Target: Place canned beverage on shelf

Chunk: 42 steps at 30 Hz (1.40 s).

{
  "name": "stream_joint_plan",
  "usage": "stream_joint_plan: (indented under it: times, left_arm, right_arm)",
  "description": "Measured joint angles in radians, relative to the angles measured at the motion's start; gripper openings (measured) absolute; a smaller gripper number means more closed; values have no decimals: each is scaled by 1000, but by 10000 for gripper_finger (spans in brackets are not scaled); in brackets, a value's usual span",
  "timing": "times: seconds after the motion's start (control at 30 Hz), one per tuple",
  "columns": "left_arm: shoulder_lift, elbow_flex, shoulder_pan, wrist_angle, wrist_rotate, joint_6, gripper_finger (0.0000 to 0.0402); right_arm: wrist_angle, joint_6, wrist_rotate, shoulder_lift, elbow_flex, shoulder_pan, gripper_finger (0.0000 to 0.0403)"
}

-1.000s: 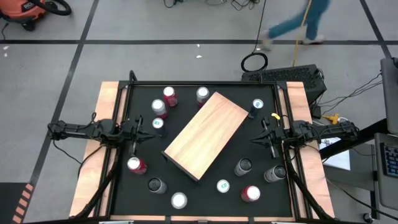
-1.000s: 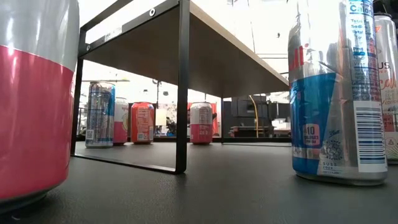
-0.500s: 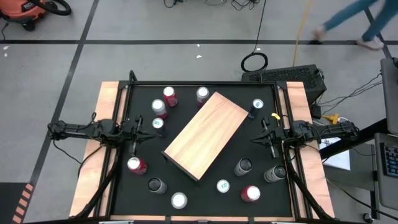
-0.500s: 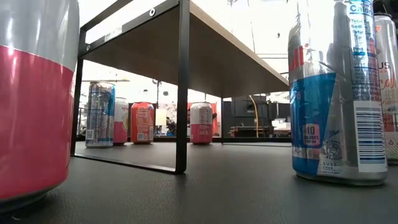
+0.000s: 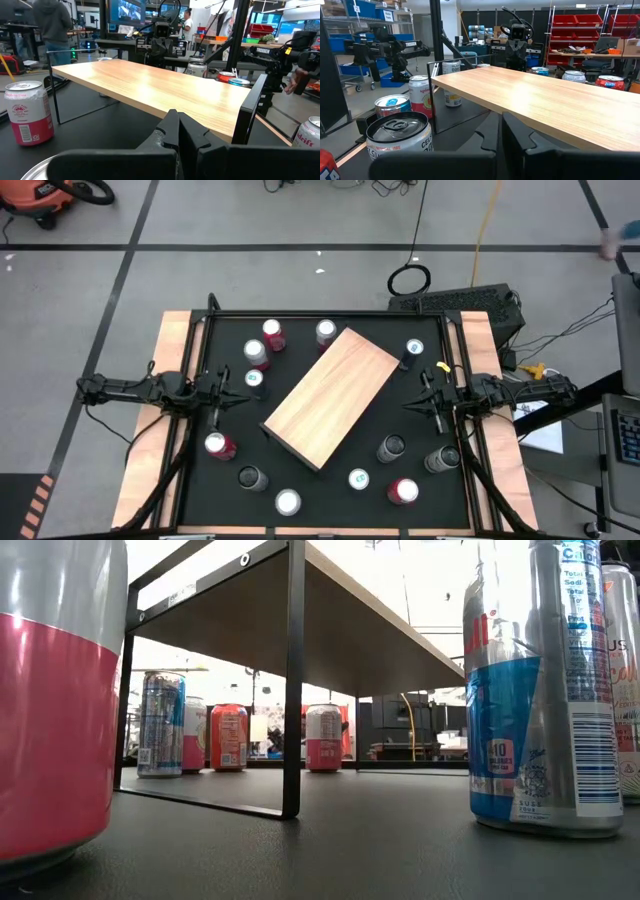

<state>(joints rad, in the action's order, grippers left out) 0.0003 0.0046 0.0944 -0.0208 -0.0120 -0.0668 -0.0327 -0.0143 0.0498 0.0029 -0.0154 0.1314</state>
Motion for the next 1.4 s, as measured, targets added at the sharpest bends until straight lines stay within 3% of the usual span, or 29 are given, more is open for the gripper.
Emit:
stream_joint_plan:
  times: [0.83, 1.07, 1.4]
  left_arm:
    - [0, 0, 0, 0, 0, 0, 0]
    - [0, 0, 0, 0, 0, 0, 0]
    - [0, 0, 0, 0, 0, 0, 0]
  right_arm:
    - [-5, 84, 5, 0, -7, 0, 0]
    - [39, 108, 5, 7, -98, 0, 0]
    - [295, 106, -80, 142, -353, 0, 0]
